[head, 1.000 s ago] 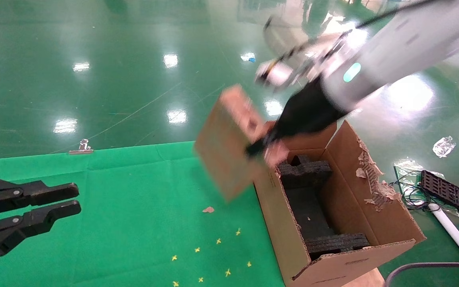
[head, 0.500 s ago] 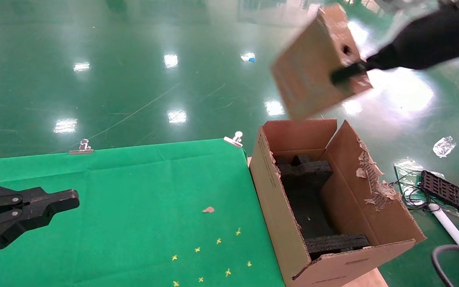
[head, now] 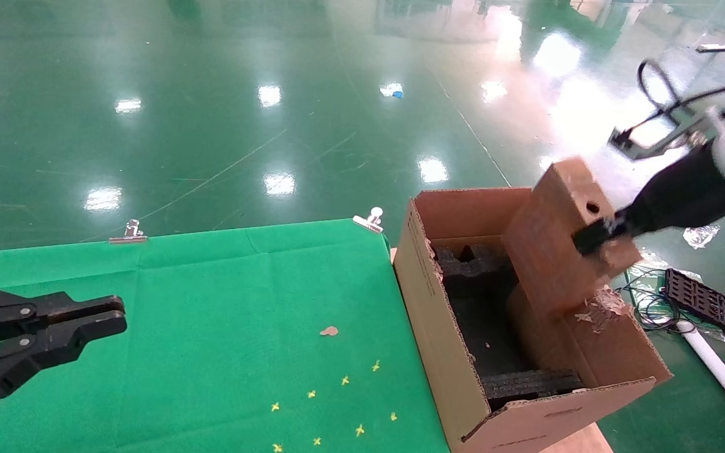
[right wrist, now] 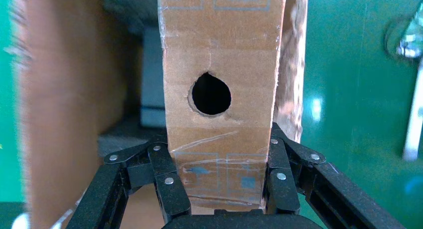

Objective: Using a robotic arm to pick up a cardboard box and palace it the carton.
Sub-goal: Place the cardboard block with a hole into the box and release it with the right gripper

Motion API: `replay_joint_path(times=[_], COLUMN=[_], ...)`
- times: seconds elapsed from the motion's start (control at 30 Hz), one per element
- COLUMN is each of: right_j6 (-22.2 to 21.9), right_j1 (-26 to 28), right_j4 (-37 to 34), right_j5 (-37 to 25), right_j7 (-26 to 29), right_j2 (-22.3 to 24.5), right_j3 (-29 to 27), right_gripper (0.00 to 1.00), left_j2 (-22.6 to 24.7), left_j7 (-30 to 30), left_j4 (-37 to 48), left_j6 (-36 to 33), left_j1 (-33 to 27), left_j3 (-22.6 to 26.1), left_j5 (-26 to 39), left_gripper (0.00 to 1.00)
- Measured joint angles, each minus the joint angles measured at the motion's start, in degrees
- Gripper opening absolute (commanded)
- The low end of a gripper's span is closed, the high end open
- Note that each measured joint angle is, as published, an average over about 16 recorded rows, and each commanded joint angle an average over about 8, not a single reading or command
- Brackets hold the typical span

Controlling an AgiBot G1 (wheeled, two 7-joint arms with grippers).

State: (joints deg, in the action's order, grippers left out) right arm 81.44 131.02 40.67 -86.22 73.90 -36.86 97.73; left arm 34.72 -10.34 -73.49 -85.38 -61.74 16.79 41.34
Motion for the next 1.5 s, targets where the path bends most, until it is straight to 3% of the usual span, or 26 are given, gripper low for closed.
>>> replay_joint_path(times=[0.5,1.4,1.43,1.5], right_j6=[-2.00,-14.76,-14.98,-15.24], right_j1=[-8.16,-26.58,-26.90,-27.44], right_j4=[-11.24,-23.99,-24.43,-25.31], right_j5=[-0.58,4.27,4.45,4.84], right_j7=[-1.24,-4.65,-5.03,-5.78], right_j2=[-4.80,-11.85,-12.06,-12.46], right_j3=[2.15,0.68,0.58,0.35], right_gripper=[0.00,0.00,0.02,0.27], left_j2=[-0.02,-0.06,-0.06,-0.06], left_j7=[0.02,0.07,0.07,0.07], left_j4=[0.00,0.00,0.00,0.00], left_j6=[0.02,0.06,0.06,0.06], left_j1=[-0.01,-0.03,-0.03,-0.03], left_j3=[0.05,0.14,0.14,0.15], left_j5=[-0.03,-0.09,-0.10,-0.10], left_gripper=[1.00,1.00,1.00,1.00])
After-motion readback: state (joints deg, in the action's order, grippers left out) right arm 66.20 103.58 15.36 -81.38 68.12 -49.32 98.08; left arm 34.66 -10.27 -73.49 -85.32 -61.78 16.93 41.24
